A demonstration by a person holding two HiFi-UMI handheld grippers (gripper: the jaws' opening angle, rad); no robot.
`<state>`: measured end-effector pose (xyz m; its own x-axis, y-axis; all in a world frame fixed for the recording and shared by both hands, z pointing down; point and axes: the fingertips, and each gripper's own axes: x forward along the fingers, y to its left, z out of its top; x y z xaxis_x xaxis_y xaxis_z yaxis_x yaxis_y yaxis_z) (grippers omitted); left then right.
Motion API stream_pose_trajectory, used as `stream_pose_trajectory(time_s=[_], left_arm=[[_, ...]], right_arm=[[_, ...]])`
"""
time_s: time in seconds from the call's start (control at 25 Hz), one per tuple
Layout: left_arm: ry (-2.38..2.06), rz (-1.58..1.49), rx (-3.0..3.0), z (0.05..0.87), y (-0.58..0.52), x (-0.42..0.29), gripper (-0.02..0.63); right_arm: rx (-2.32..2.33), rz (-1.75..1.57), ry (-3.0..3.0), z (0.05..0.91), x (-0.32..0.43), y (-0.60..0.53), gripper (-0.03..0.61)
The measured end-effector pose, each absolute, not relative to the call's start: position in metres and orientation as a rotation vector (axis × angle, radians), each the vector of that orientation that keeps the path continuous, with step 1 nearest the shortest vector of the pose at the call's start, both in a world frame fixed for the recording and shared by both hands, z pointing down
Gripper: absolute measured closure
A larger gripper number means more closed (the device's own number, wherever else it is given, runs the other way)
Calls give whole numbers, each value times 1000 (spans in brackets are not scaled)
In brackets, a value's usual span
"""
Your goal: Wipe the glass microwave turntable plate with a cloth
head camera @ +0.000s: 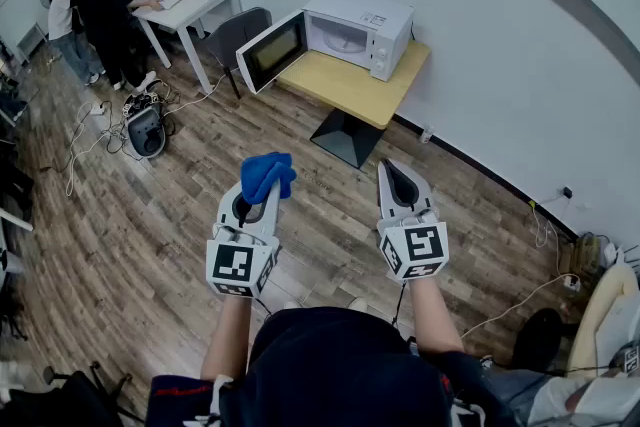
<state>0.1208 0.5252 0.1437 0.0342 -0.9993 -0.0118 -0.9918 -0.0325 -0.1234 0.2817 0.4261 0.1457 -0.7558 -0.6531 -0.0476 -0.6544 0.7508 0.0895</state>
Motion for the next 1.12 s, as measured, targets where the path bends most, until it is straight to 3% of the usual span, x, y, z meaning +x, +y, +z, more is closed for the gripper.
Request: stream_pose_trajectory(time_s=[0.36, 1.12], left_arm=[[2107, -190, -2139, 145, 518, 125, 552], [2118, -221, -2161, 174, 493, 218, 552]], right_arm=[[-1047, 133, 2948, 149, 280, 423, 572], [-917, 115, 3054, 183, 342, 395, 572]])
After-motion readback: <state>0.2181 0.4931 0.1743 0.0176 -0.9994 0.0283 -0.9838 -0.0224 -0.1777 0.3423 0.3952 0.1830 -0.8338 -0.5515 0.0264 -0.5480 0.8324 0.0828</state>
